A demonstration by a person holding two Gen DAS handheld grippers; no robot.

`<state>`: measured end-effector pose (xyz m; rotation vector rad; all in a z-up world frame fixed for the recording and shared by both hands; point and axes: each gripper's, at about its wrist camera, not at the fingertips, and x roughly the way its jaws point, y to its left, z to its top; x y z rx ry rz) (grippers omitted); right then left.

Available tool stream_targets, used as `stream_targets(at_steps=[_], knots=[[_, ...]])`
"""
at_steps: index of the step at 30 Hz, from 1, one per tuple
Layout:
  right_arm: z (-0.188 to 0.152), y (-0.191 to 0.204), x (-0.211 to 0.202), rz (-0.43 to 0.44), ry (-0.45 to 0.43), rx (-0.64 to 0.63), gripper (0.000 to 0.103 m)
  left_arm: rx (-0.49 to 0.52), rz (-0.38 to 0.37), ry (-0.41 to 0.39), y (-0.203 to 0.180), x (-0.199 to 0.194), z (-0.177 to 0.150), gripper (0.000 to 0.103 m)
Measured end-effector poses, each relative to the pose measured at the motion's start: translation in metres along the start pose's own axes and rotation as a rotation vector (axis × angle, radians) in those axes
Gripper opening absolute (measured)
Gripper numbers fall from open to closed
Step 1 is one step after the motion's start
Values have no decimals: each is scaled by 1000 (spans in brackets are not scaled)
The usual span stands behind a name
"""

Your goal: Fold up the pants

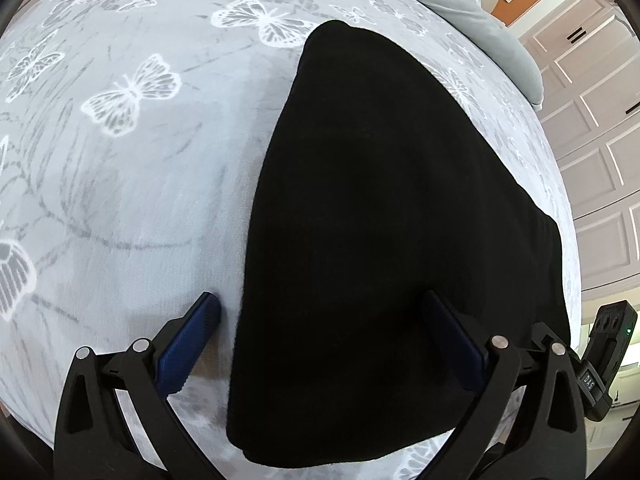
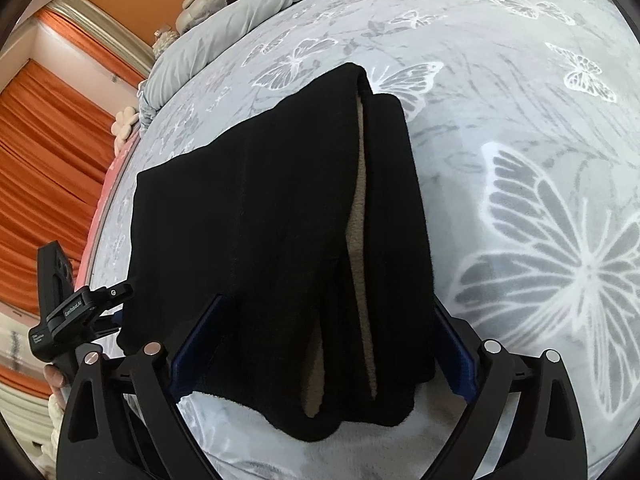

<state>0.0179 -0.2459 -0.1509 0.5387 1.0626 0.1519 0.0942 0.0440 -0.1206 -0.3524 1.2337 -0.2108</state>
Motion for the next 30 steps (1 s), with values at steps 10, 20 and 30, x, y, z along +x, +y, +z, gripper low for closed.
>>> stream_targets(at_steps=[10, 20, 30], knots=[[2, 4, 4, -16, -8, -25, 98, 39, -48, 8, -15, -8, -4, 98], [-8, 10, 6, -37, -73, -11, 98, -37, -157, 61, 1, 5, 7, 98], [-1, 10, 1, 5, 31, -12, 98, -94, -255, 92, 19, 10, 16, 98]])
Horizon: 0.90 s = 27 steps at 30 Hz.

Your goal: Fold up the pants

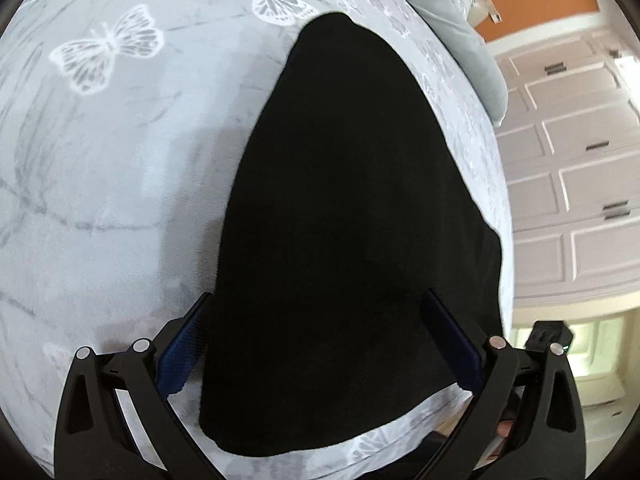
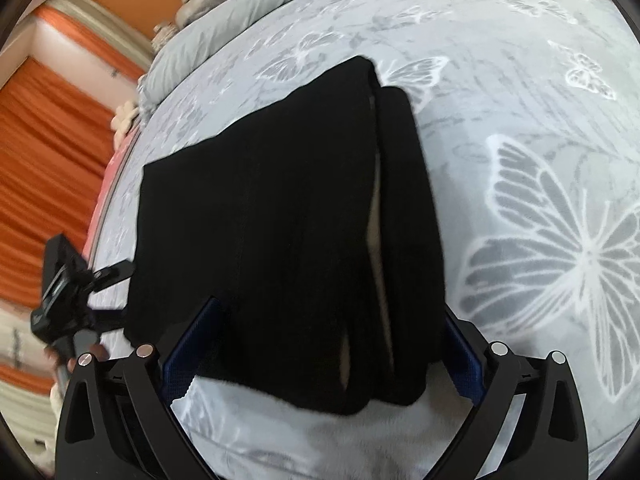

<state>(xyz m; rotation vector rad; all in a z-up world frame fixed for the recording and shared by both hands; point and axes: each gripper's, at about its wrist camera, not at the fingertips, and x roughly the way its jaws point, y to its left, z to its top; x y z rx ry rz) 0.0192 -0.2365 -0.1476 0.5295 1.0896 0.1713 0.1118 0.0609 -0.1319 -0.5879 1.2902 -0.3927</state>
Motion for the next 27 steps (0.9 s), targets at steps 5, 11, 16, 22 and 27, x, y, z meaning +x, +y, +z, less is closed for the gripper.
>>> stream_targets(at_steps=[5, 11, 16, 22, 27], knots=[[-2, 3, 3, -12, -13, -52, 66, 96, 67, -13, -24, 7, -1, 80], [1, 22, -40, 130, -55, -46, 31, 148, 32, -11, -36, -28, 0, 18], [-27, 8, -55, 222, -13, 18, 33, 161, -61, 28, -25, -61, -30, 21], [-51, -25, -44, 113, -21, 151, 64, 82, 30, 60, 4, -32, -52, 49], [-76, -16, -95, 127, -234, 90, 70, 185, 141, -169, -8, -72, -63, 89]])
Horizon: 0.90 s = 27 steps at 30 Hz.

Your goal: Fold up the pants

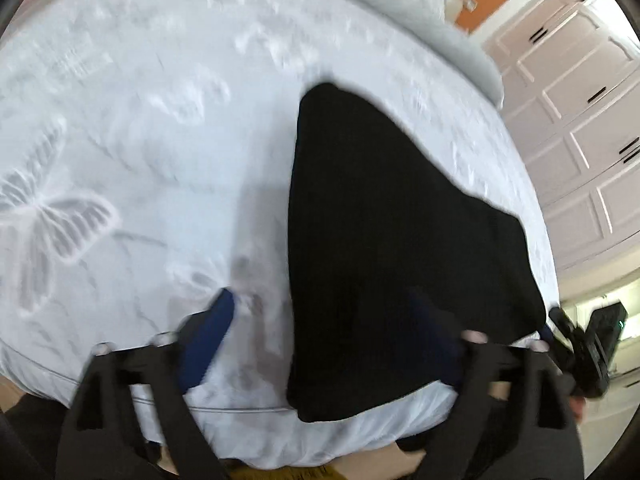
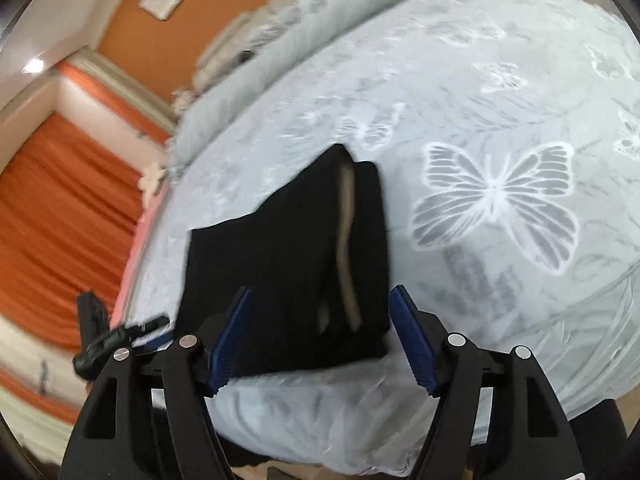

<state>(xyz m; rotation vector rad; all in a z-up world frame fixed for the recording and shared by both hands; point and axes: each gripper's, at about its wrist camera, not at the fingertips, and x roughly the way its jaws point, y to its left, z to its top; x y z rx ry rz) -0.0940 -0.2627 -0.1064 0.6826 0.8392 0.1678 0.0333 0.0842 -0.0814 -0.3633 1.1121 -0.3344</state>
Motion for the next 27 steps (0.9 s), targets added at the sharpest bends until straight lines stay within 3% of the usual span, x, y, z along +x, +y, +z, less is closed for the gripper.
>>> stream_targets(at_steps=[3, 5, 9, 13, 14, 16, 17, 20, 22, 23, 24, 26, 27], knots=[[-7, 6, 8, -32, 13, -39, 77, 14, -72, 37, -4, 5, -2, 90], [6, 7, 20, -104, 16, -46, 79, 3, -61, 60, -6, 18, 1, 90], [35, 12, 51, -142, 60, -91, 81, -46, -54, 129, -9, 47, 13, 90], [67, 23, 78, -188, 55, -164, 81, -42, -30, 107, -11, 45, 4, 90], [76, 26, 88, -183, 64, -180, 76, -31, -19, 98, -9, 39, 0, 90], [85, 29, 104, -206, 96, -226, 14, 0, 37, 82, -14, 43, 1, 90], [86, 35, 110, -194, 134, -263, 7, 12, 62, 79, -12, 45, 0, 90], [84, 75, 72, -93, 16, -362, 6, 26, 95, 83, -5, 42, 1, 95], [89, 82, 56, -86, -40, -412, 6, 39, 119, 69, -4, 40, 3, 97], [93, 67, 64, -195, -28, -424, 6, 43, 131, 65, -8, 46, 9, 98], [96, 47, 81, -260, 36, -389, 8, 42, 124, 66, -8, 47, 9, 98], [94, 6, 105, -307, 155, -255, 8, 31, 111, 75, -10, 51, 12, 98], [94, -3, 99, -258, 121, -198, 14, 28, 101, 66, -12, 50, 13, 98]])
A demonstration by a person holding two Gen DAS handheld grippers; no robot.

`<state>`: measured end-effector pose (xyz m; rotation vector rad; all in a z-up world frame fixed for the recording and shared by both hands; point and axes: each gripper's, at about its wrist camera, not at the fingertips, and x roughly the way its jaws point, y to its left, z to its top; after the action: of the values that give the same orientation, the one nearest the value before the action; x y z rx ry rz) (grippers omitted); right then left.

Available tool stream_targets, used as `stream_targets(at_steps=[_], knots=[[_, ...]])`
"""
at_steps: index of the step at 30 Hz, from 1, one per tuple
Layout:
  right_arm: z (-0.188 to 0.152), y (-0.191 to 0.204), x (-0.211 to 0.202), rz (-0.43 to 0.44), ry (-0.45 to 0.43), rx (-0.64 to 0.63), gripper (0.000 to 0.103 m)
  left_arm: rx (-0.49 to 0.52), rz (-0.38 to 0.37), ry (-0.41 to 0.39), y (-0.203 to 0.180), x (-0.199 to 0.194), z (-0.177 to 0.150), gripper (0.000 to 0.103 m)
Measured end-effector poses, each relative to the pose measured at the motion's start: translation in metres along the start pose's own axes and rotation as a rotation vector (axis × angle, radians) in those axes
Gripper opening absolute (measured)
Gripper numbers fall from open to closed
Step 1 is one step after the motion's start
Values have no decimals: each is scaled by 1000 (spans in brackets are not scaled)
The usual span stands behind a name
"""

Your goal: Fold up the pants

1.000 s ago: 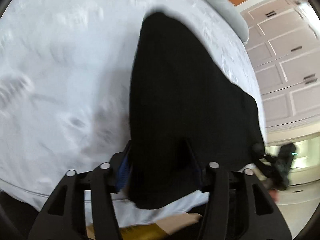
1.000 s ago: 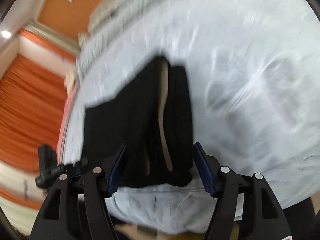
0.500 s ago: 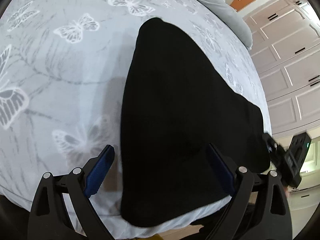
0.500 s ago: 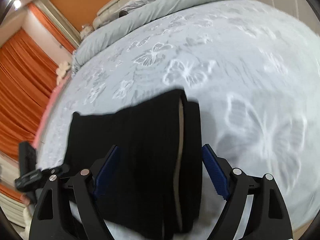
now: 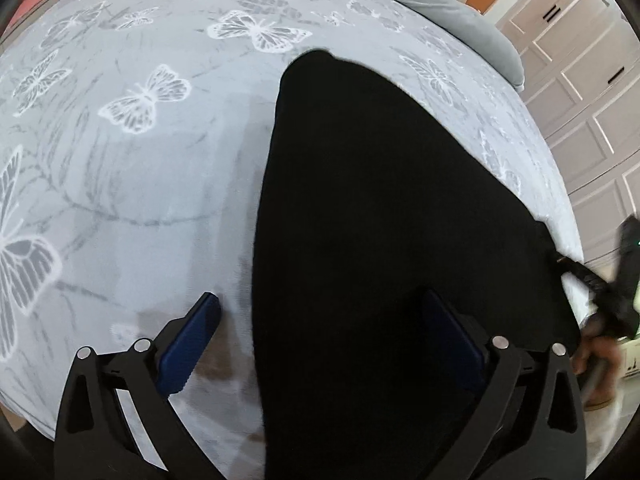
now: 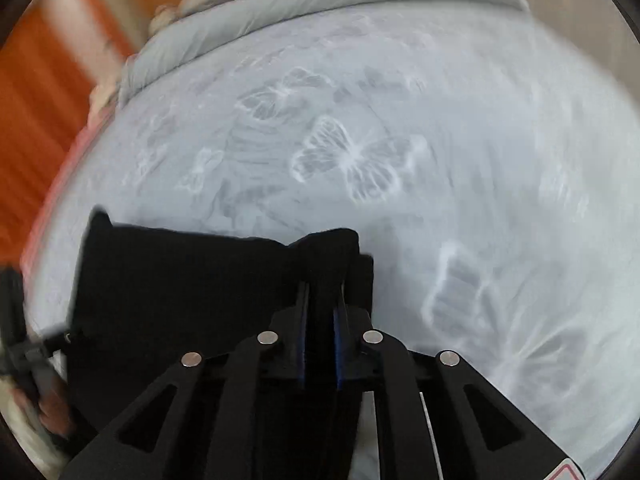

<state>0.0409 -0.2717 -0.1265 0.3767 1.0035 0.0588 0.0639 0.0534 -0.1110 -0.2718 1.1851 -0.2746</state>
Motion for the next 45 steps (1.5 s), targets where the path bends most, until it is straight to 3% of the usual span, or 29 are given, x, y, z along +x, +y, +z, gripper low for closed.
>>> stream_targets(at_steps=[1, 3, 7, 10, 11, 14, 15, 20, 22, 23, 24, 26, 28, 30, 32, 33, 36, 39, 43, 45], knots=[[-2, -3, -10, 36, -23, 23, 19, 4, -4, -11, -1, -5, 0, 98], [-14, -3, -43, 48, -66, 14, 49, 22, -28, -62, -3, -22, -4, 98], [-58, -6, -96, 159, -67, -19, 54, 94, -84, -189, -15, -65, -26, 98], [-91, -10, -101, 267, -47, 27, 54, 206, -80, -250, -40, -76, -47, 98], [-98, -6, -95, 264, -26, 17, 53, 233, -71, -264, -47, -76, -53, 98], [-97, 14, -72, 128, 20, -72, 22, 326, -58, -258, -74, -63, -80, 98], [-93, 13, -71, 149, 24, -62, 17, 362, -52, -231, -85, -55, -88, 98], [-72, 13, -94, 297, -47, -12, 13, 495, -51, -203, -136, -40, -110, 98], [-65, 18, -90, 327, -36, -10, 13, 560, -4, -193, -163, -20, -109, 97], [-64, 20, -89, 340, -27, -10, 13, 595, 29, -167, -177, -6, -105, 93], [-63, 23, -86, 355, -19, -7, 13, 603, 27, -142, -183, 1, -103, 69], [-59, 25, -83, 374, -15, -5, 13, 570, -5, -108, -192, 10, -95, 59], [-58, 21, -84, 383, -16, 8, 19, 523, -86, -80, -190, 6, -86, 35], [-58, 10, -85, 388, -4, 45, 35, 470, -168, -37, -185, 3, -75, 23], [-59, -3, -90, 394, -22, 91, 45, 430, -204, -14, -179, 1, -68, 17], [-61, -9, -94, 389, -36, 99, 50, 387, -233, -7, -173, -1, -61, 16], [-68, -14, -96, 364, -37, 95, 50, 302, -340, -13, -160, -20, -48, 15], [-74, -13, -84, 360, 20, 93, 50, 328, -343, -44, -160, -34, -44, 16], [-73, -7, -68, 399, 82, 107, 50, 281, -395, 13, -151, -26, -43, 20], [-72, -5, -64, 443, 97, 127, 59, 286, -409, 9, -148, -26, -48, 21]])
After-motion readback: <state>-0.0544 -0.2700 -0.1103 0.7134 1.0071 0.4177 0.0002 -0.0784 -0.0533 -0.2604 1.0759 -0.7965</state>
